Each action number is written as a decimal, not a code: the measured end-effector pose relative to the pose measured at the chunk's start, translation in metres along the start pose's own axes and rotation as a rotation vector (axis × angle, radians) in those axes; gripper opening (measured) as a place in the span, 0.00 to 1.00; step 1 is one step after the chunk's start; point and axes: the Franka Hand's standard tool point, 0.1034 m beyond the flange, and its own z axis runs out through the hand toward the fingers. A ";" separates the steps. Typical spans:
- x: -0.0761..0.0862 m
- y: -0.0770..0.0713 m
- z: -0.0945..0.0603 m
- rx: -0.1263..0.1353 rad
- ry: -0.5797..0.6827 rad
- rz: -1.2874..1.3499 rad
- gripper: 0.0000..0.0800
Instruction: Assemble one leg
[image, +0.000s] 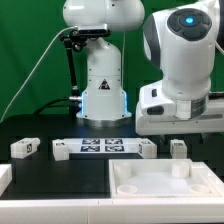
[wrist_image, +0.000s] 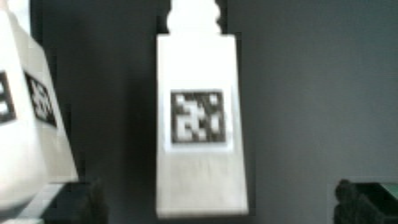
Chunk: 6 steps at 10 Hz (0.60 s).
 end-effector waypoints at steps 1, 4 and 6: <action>-0.002 0.002 0.001 -0.005 -0.137 0.003 0.81; -0.002 0.002 0.017 -0.024 -0.308 0.006 0.81; -0.003 0.004 0.030 -0.033 -0.312 0.015 0.81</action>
Offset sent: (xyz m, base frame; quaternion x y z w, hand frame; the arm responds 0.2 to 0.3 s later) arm -0.0174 -0.0154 -0.0165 -0.0591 -0.1453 0.0282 0.9872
